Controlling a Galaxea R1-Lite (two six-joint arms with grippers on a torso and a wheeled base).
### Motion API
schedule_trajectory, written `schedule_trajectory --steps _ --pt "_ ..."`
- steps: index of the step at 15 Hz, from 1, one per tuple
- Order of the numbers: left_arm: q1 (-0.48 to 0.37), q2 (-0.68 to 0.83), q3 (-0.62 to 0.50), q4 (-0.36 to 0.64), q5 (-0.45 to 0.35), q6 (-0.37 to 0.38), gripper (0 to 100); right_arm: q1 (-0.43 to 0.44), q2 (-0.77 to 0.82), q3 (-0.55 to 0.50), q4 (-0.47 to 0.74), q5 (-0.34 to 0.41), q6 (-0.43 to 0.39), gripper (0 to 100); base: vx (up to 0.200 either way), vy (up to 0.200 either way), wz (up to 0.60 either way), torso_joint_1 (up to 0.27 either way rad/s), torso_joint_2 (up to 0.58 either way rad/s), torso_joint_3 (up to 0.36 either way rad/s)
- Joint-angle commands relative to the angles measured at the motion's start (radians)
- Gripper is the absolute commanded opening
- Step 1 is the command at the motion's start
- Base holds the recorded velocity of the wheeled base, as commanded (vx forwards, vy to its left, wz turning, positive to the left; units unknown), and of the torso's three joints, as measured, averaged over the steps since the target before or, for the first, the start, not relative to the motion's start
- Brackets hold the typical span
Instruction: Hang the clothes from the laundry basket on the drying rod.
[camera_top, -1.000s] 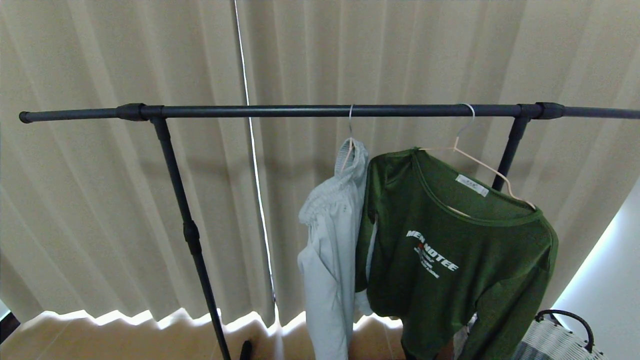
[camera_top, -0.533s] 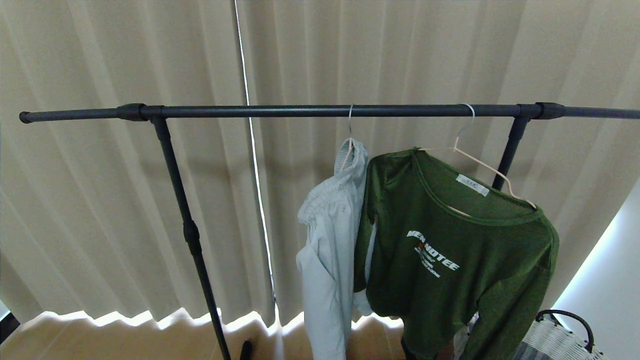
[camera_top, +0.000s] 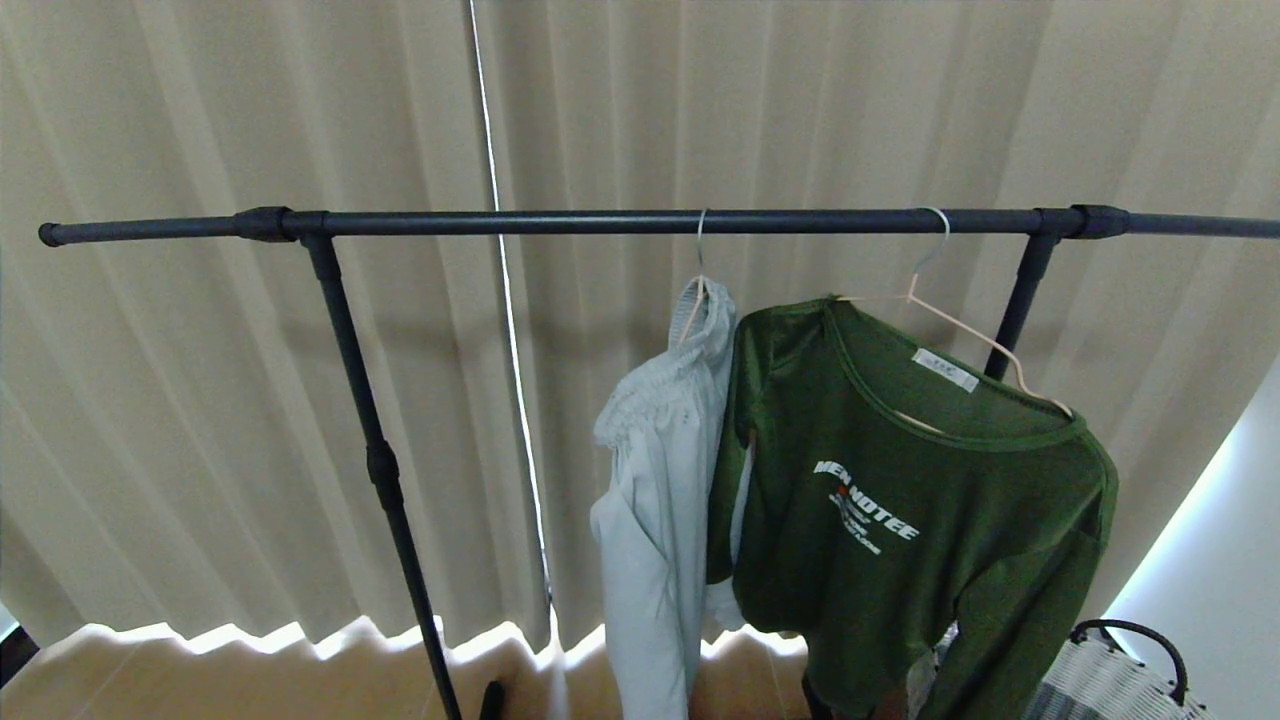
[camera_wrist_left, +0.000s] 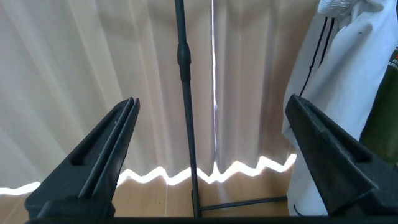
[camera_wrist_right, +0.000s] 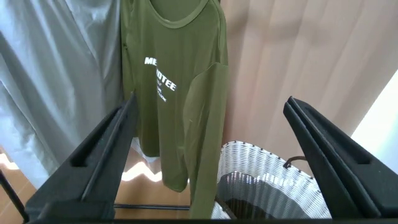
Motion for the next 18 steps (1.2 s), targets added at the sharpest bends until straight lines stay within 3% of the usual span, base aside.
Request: schedule_trajectory --steps 1,9,18 --pt "0.000 -0.002 0.000 0.000 0.000 -0.001 100 0.000 -0.001 0.000 -0.001 0.000 0.001 100 0.000 0.000 0.00 0.000 0.00 0.000" --pt "0.000 -0.002 0.000 0.000 0.000 -0.001 100 0.000 -0.001 0.000 -0.001 -0.054 0.027 100 0.000 0.000 0.00 0.000 0.00 0.000" --pt "0.000 -0.002 0.000 0.000 0.000 0.001 100 0.000 -0.001 0.000 -0.001 -0.060 0.031 100 0.000 0.000 0.00 0.000 0.00 0.000"
